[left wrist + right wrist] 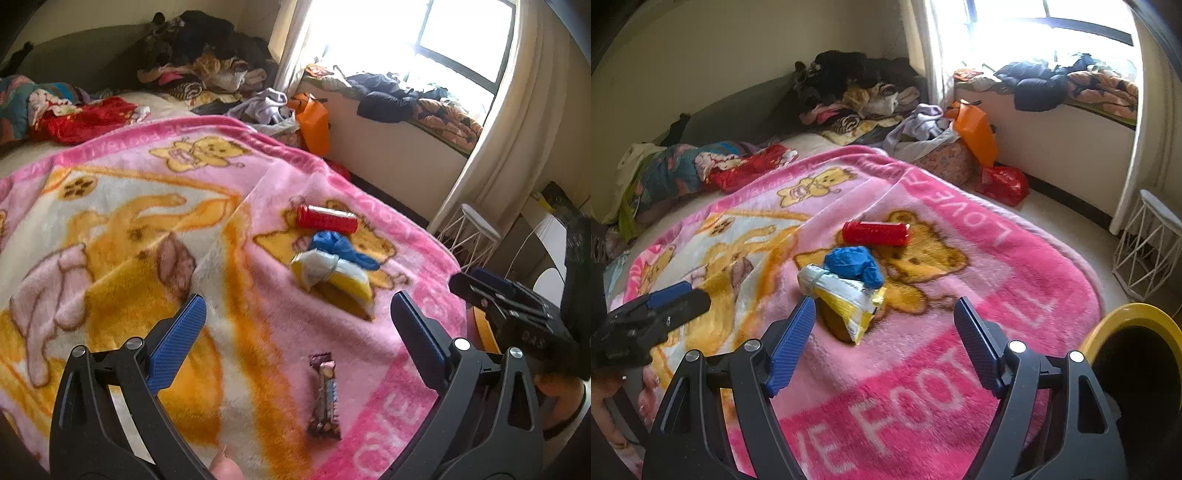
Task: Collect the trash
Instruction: 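Move both tools back over the blanket toward the chocolate bar and chip bag, then grasp the chocolate bar with the left tool while the right tool grasps the yellow chip bag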
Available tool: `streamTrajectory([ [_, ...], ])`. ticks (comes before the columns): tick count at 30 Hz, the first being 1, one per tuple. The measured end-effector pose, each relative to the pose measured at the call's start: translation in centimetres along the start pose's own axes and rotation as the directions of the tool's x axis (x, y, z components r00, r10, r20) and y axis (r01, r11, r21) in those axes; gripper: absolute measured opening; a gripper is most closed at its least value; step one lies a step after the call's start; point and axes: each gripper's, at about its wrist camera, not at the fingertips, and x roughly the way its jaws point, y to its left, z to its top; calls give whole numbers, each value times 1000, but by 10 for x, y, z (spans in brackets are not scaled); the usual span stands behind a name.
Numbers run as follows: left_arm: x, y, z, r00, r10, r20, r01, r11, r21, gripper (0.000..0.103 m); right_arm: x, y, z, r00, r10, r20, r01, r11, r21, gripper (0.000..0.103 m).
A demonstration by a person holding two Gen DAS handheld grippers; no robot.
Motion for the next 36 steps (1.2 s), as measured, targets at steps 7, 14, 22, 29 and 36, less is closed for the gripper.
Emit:
streamTrajectory([
  [7,7,4,-17,998,-22,-57,22,1000,-1,92,38,10,-2,998,11,-69,-13,999,-34,75],
  [14,21,-1,-39,986,-82,-148,83,996,7,66,79,11,-9,988,26,-154,-28,1000,-6,75],
  [22,37,-13,-61,965,-126,-230,128,992,-7,49,111,21,-10,979,38,-199,-41,999,-8,68],
  [29,42,-33,-75,956,-129,-264,146,988,44,26,114,21,-11,981,58,-187,-59,998,3,29],
  [36,42,-38,-79,954,-120,-276,147,986,78,19,93,11,-19,984,74,-162,-71,997,24,21],
])
